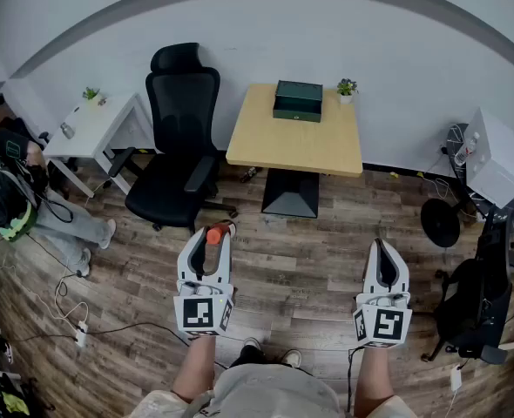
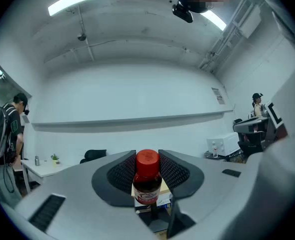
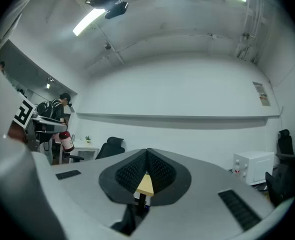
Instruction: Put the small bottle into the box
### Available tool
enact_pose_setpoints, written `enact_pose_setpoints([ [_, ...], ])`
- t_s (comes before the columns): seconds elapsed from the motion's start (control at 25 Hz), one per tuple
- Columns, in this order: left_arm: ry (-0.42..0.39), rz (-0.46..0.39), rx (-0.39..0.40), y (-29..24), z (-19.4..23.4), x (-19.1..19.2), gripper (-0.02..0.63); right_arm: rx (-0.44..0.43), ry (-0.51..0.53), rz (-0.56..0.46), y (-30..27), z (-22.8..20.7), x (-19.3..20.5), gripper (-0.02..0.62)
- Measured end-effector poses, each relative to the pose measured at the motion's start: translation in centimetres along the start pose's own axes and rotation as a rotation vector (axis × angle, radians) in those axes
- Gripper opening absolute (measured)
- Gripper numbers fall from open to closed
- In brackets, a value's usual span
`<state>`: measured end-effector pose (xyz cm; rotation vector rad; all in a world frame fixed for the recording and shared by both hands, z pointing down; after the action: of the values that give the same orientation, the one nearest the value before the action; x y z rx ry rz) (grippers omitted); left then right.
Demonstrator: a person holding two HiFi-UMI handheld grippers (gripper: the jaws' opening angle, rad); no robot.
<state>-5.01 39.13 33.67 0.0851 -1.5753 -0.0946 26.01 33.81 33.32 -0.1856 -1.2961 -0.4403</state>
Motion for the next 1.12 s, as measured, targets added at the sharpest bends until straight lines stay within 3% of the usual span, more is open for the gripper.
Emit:
enact_pose_setpoints([
  [0.44, 0.006, -0.018, 0.017, 6.3, 4.3, -2.0, 0.143, -0.022, -0.020, -0.020, 2.8, 7.1, -4.1, 0.015],
  [0.6, 0.004, -0.026, 0.021, 7.3, 5.5, -2.2, 0.143, -0.035, -0.038, -0.060, 3.2, 8.9, -5.0, 0.015],
  [1.12, 0.017, -0.026, 0.034, 8.8, 9.9, -1.7, 0.143, -0.051, -0.018, -0.041, 2.5, 14.3, -5.6, 0.017],
])
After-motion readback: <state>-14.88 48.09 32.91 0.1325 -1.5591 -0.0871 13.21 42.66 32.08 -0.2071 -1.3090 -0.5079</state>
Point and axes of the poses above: the fingertips, and each gripper's own axes: y backward along the fingers, z to its left, x out of its underside, the point moved 1 cm from there along y, backward along the fingers, and after that the axes turned 7 degrees about y, right-handed, at the moved point
